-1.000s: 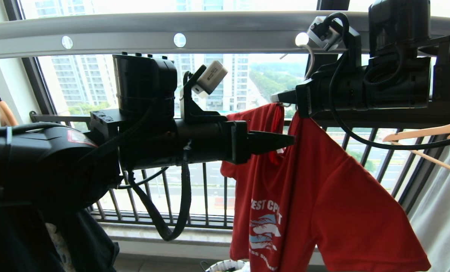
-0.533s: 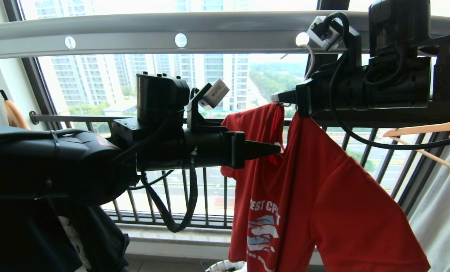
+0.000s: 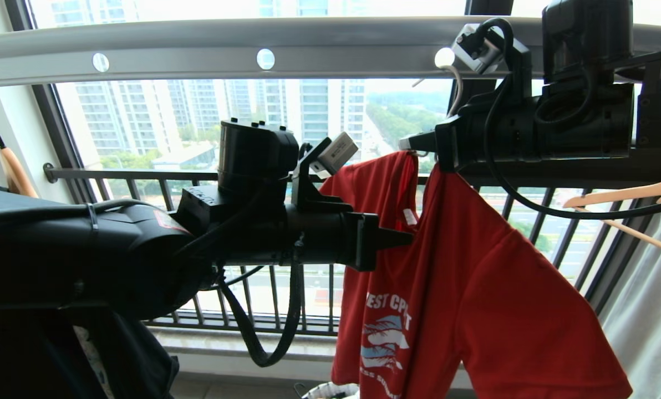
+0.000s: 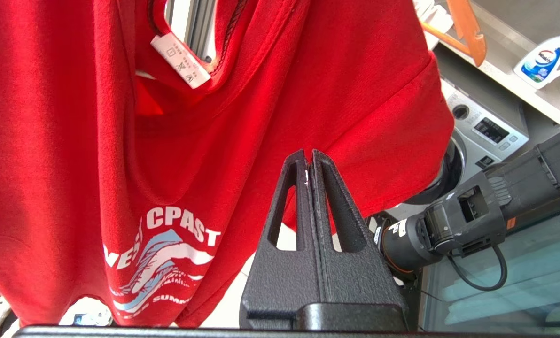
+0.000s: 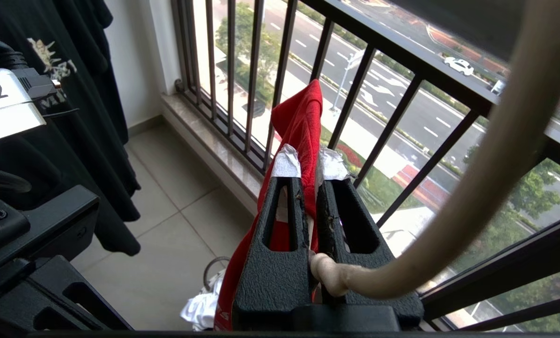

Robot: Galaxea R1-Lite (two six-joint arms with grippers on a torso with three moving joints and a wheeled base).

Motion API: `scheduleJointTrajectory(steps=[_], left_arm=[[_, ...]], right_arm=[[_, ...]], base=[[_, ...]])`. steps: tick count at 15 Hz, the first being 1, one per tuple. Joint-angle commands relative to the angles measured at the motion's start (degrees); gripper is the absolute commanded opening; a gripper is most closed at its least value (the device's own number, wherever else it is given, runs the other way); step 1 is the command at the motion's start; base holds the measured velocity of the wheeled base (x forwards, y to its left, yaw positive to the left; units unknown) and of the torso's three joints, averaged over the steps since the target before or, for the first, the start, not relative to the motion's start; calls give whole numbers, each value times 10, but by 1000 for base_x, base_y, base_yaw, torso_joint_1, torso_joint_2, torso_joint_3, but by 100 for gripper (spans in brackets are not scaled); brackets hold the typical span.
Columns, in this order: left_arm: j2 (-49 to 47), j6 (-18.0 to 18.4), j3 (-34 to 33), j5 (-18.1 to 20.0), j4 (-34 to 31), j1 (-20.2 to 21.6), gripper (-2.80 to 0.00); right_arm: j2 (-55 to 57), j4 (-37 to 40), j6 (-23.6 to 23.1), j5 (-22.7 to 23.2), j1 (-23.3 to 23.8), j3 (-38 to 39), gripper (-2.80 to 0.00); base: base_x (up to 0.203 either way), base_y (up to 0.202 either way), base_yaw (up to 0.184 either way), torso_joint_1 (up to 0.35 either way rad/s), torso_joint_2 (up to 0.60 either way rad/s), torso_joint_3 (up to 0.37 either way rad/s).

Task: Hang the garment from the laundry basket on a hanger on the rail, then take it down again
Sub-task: Take the clothes off the clothes rack

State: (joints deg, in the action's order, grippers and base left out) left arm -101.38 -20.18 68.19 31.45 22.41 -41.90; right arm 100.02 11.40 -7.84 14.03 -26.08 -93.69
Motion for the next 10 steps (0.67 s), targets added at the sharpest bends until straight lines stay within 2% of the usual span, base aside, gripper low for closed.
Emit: scheduleJointTrajectory(steps=[1, 2, 3, 5, 10], left_arm=[[-4, -1, -2, 2, -6, -9, -280], [-7, -1, -7, -4, -4, -14, -280], [-12, 1, -8, -5, -1, -13, 0], [-17, 6, -6, -6, 3, -13, 0], [-42, -8, -6, -10, 66, -13, 0]], right_arm=[[1, 0, -1, 1, 0, -12, -280], [1, 1, -1, 1, 0, -13, -280], [1, 2, -1, 1, 0, -13, -280], [0, 2, -1, 1, -1, -13, -280], [-4, 4, -1, 1, -1, -13, -280]], base=[[0, 0, 0, 0, 0, 0], [0, 0, 0, 0, 0, 0], [0, 0, 0, 0, 0, 0], [0, 0, 0, 0, 0, 0], [0, 0, 0, 0, 0, 0]])
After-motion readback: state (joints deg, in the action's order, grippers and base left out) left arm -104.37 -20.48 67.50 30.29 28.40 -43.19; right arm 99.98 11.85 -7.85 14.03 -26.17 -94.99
